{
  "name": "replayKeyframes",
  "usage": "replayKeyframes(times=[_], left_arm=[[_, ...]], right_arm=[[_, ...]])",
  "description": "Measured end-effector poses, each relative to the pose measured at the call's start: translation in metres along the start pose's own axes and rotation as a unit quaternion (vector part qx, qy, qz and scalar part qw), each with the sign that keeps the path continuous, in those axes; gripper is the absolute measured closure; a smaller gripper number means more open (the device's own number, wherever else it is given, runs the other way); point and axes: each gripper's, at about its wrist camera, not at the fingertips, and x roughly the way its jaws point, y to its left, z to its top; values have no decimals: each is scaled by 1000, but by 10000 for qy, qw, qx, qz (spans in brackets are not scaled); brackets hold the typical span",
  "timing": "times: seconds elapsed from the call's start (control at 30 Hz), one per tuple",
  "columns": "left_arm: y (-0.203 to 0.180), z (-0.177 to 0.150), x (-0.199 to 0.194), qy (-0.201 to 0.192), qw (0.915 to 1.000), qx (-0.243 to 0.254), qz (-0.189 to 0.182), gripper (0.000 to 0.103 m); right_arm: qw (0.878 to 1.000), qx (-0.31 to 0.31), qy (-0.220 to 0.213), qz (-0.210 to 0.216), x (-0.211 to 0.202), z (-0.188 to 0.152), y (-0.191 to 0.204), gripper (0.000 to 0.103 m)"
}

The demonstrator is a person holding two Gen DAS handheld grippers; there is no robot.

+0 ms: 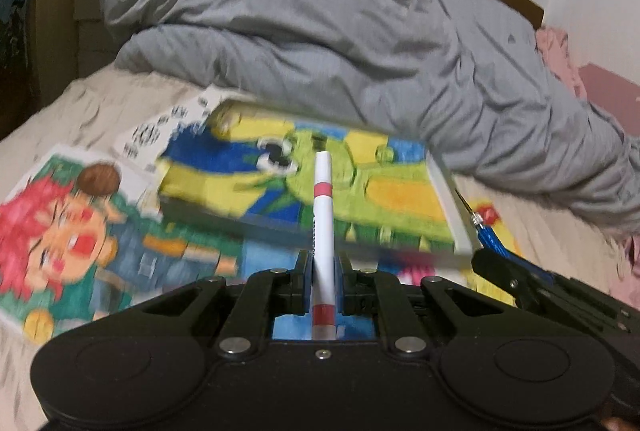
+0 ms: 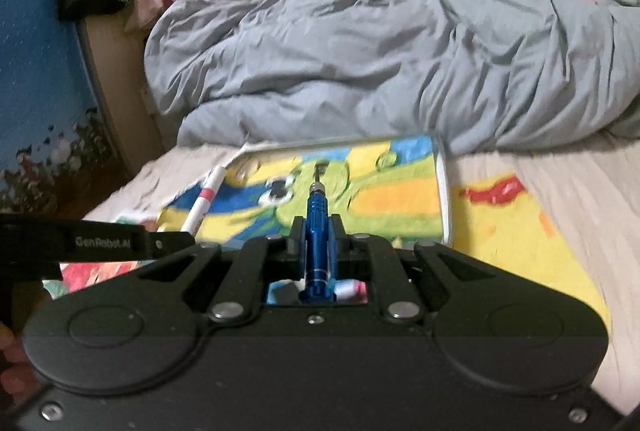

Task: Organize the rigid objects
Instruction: 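Lift and carry the marker and pen over the silver tray with both tools, then lower the marker and pen into the tray and open both grippers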

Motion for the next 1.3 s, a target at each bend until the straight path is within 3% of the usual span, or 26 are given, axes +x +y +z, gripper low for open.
replayKeyframes(times=[0.17, 0.33, 0.53, 0.73, 1.07, 1.2, 1.27, 1.3], left_arm=[[-6, 33, 35, -299, 9994, -175, -16, 91], [-11, 55, 83, -456, 9982, -399, -21, 91], [-8, 61, 137, -363, 9973, -627, 69, 91], [-4, 52, 171, -90, 9983, -540, 198, 91], [-2, 35, 182, 306, 9979, -540, 207, 91], [-1, 31, 180, 422, 9970, -618, 169, 90], [0, 32, 176, 433, 9968, -657, 162, 85], [0, 32, 173, 427, 9968, -650, 161, 84]], right_arm=[[9995, 0, -305, 19, 36, 25, -23, 98], [9995, 202, -261, -9, 85, 26, -48, 98], [9993, 377, -27, -69, 135, 15, -69, 98], [9971, 528, 535, -141, 164, -6, -76, 98], [9964, 211, 814, -120, 175, -19, -58, 96], [9969, 142, 773, -103, 168, -14, -54, 90], [9972, 123, 730, -125, 160, -9, -53, 79], [9975, 120, 688, -130, 157, -7, -52, 67]])
